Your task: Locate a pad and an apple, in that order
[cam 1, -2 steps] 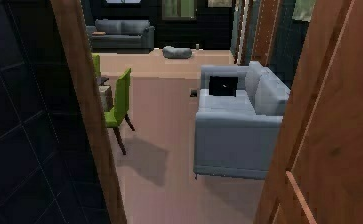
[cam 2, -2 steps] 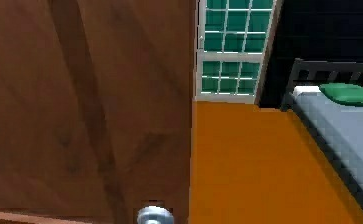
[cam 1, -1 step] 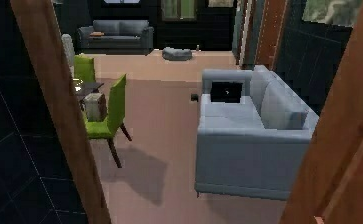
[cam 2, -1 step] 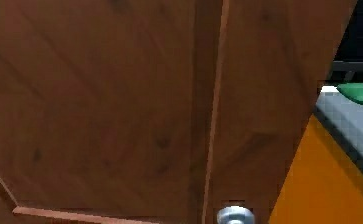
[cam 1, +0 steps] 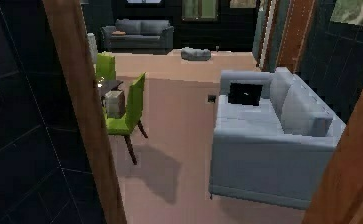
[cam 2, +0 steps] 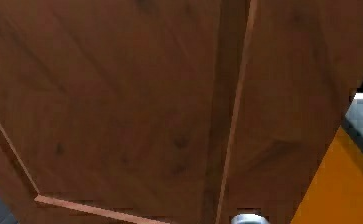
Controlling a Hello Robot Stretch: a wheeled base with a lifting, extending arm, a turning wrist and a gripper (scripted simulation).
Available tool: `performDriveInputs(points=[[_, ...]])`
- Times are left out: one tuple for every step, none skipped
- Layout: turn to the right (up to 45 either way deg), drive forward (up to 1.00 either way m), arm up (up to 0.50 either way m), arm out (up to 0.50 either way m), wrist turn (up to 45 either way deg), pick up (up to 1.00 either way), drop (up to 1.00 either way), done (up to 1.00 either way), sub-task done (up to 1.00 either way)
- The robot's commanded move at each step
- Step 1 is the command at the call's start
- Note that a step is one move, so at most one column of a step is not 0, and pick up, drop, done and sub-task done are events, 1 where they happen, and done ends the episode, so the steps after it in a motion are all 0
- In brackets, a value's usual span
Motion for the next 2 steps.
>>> performDriveInputs(points=[[0.0, 1.0, 0.0, 0.0, 0.0, 0.0, 0.0, 0.0, 0.0], [-9.0, 0.0, 0.0, 0.0, 0.0, 0.0, 0.0, 0.0, 0.0]])
